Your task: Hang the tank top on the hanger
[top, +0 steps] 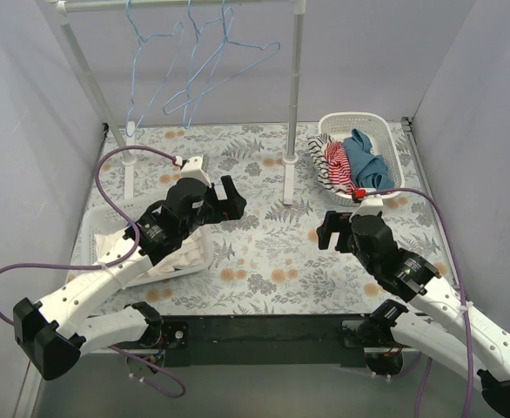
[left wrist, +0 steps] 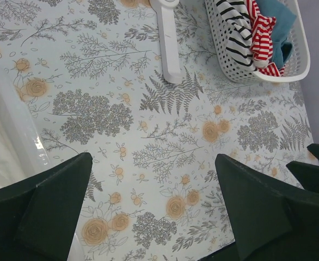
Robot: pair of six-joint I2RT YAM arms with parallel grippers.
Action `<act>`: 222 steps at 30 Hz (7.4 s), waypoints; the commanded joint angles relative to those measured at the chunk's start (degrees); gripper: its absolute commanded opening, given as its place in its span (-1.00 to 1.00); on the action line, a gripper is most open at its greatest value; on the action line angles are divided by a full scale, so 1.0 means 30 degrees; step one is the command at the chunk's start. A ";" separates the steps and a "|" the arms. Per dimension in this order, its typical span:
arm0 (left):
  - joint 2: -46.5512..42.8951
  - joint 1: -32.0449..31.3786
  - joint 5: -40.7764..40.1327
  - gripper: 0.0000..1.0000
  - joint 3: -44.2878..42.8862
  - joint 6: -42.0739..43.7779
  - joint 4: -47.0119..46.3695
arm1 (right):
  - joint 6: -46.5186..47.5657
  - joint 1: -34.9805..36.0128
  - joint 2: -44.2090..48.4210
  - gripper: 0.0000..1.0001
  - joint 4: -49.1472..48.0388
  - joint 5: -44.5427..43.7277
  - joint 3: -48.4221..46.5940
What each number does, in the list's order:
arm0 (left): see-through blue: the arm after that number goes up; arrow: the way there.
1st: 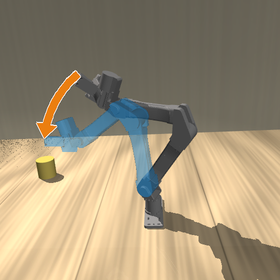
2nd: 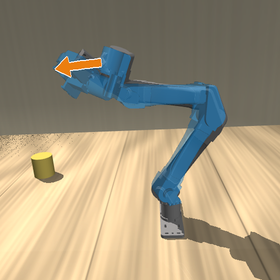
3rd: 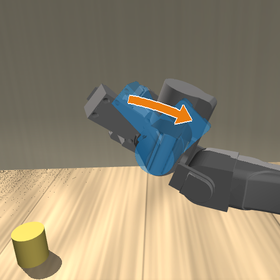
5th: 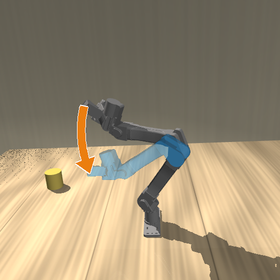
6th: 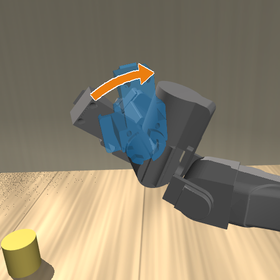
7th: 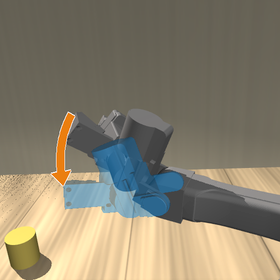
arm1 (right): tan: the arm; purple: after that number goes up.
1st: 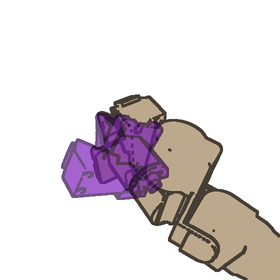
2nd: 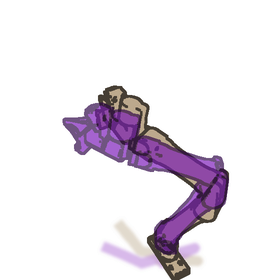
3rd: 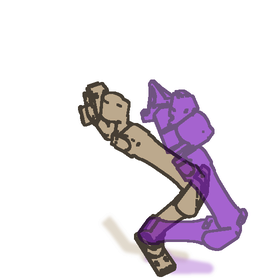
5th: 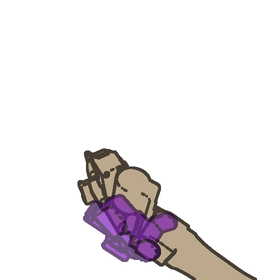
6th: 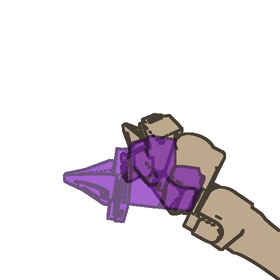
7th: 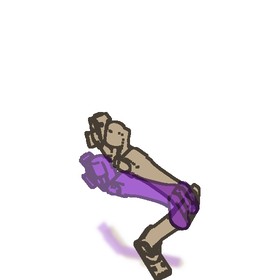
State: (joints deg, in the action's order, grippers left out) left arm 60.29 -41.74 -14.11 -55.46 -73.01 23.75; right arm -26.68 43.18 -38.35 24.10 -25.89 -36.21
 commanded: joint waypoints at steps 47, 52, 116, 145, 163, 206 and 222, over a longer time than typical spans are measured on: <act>-0.0586 0.0025 -0.1098 0.88 -0.3425 0.0753 0.2104 | -0.0600 -1.3631 -1.9361 -0.97 -0.2554 0.5319 -1.8222; -0.0352 0.0025 -0.0981 0.86 -0.3924 0.1046 0.1431 | -0.0454 -1.3514 -1.6548 -0.97 -0.2524 0.5231 -1.9892; 0.0083 -0.2463 0.5702 0.21 0.8030 -0.4989 -0.5689 | 0.2564 0.0637 -1.5317 -0.76 -0.5367 0.4884 -0.5715; 1.2450 -0.8266 -0.5075 -0.34 0.0709 -0.5751 -0.5517 | 0.2007 -0.1735 -1.0568 -0.97 -0.0298 -0.0425 -0.7881; 0.7673 0.1048 -0.4469 -1.00 -0.2747 -0.1534 -0.0386 | 0.1949 -0.2528 -0.5938 -0.97 0.3159 0.2148 -1.3856; 2.1736 -0.9643 -0.7132 0.13 -1.2275 -0.2147 -0.4899 | 0.1217 -1.0701 -0.9658 -0.97 -0.0298 0.9743 -0.7824; 0.9618 -0.7131 -0.6786 -1.00 -0.0853 -0.2704 -0.4343 | 0.1364 -1.0352 -0.7932 -0.97 -0.0327 1.0649 -0.6566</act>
State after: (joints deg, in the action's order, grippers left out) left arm 103.26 -67.05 -35.70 -63.70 -81.82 9.93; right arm -22.46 11.46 -65.34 25.19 3.57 -57.10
